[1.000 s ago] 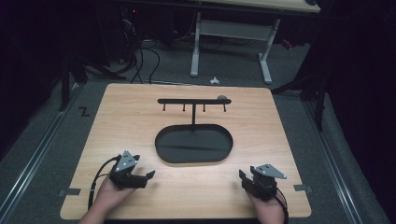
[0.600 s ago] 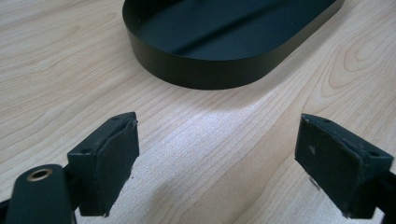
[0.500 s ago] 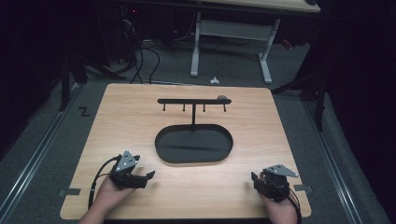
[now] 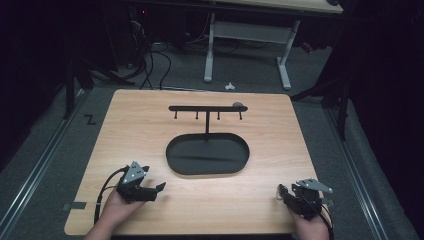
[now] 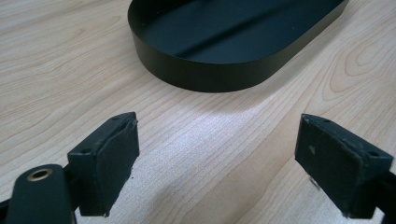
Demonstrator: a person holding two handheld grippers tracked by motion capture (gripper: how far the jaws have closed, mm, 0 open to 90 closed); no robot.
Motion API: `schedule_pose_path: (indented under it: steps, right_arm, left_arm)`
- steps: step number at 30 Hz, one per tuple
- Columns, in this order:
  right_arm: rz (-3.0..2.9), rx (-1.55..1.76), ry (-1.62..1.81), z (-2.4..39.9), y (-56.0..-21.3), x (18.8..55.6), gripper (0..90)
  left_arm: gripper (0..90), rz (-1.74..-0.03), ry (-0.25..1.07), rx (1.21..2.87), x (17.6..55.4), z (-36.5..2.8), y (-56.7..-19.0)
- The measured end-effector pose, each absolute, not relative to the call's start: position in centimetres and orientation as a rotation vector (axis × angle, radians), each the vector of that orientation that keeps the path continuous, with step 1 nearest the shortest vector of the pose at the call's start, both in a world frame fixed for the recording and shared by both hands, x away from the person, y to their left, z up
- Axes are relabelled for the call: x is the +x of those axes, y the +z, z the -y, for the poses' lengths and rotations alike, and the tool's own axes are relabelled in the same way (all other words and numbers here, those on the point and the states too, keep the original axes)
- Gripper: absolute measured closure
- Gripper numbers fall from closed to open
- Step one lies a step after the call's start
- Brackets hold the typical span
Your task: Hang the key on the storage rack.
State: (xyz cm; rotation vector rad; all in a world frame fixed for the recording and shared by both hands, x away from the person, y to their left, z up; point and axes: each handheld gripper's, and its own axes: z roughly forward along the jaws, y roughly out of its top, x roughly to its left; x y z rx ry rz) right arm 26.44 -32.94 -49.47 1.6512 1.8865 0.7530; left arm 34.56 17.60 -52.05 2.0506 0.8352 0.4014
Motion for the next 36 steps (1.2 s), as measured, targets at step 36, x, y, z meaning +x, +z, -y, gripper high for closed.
schedule_pose_path:
  steps: [36]
  right_arm:
    - [-2.337,1.764,0.197,29.8,-47.4,30.0,47.9]
  left_arm:
    - [15.0,-0.769,0.366,2.07,34.5,-17.1,-52.2]
